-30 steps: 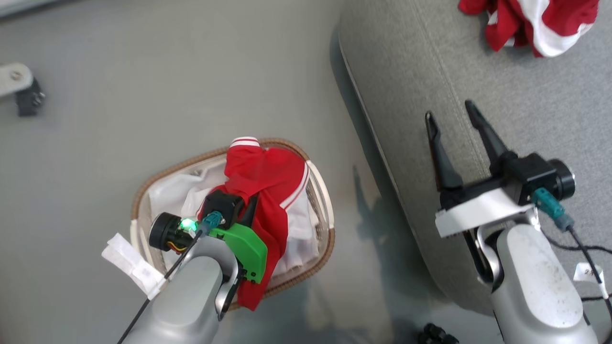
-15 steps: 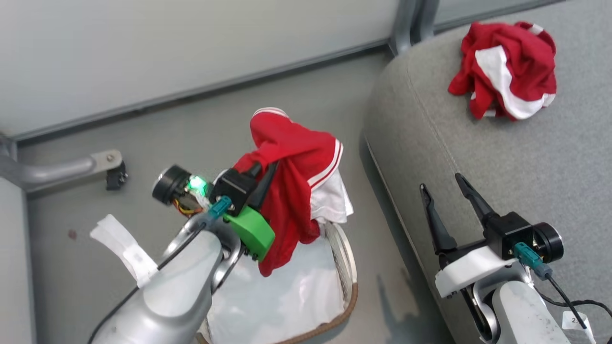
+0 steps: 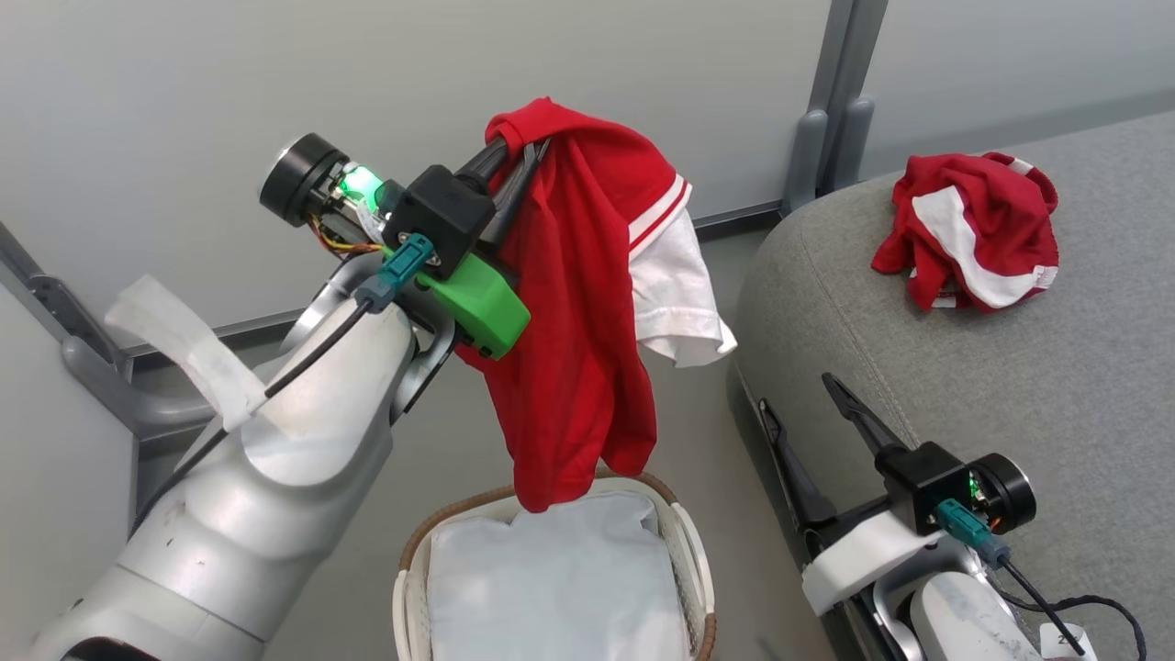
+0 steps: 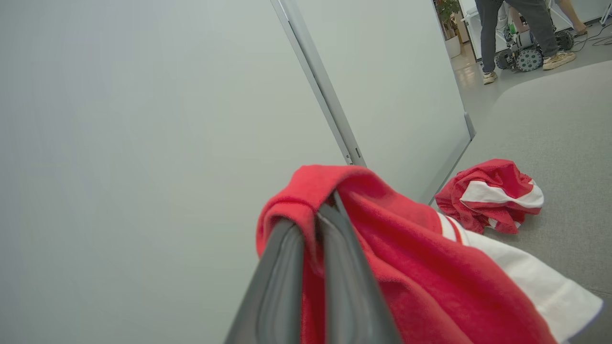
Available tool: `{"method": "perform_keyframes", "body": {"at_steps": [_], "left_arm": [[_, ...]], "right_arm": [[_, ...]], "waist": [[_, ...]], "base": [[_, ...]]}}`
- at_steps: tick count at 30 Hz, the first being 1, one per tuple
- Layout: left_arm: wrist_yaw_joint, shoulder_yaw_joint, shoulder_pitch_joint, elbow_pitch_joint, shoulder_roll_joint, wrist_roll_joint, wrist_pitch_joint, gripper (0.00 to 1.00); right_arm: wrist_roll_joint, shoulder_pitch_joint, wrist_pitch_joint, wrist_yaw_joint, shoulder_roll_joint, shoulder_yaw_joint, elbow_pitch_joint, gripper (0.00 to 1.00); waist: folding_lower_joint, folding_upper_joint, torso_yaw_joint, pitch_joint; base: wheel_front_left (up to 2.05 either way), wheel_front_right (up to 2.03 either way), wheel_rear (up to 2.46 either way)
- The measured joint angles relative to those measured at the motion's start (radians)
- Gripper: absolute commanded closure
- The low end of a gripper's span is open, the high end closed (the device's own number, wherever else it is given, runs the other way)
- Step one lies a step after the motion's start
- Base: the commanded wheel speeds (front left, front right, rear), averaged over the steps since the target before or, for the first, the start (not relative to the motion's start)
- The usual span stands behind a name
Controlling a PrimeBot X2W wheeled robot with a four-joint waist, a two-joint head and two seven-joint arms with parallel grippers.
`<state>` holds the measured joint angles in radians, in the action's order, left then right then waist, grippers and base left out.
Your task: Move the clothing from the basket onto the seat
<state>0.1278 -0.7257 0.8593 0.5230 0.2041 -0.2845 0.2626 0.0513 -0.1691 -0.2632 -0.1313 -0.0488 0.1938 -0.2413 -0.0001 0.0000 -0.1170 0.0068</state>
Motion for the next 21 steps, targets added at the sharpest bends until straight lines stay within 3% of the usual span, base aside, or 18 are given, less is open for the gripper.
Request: {"method": "perform_keyframes", "body": {"at_steps": [21], "left_arm": [[0.001,-0.184,0.118,-0.002,-0.048,-0.091,-0.005,1.0]], "right_arm": [[-0.059,-0.245,0.0,0.0,0.0,0.099,-0.114,0.0]], "waist": [[0.0,0.0,0.068,-0.04]], "base": [[0.0,0.0,0.0]]}}
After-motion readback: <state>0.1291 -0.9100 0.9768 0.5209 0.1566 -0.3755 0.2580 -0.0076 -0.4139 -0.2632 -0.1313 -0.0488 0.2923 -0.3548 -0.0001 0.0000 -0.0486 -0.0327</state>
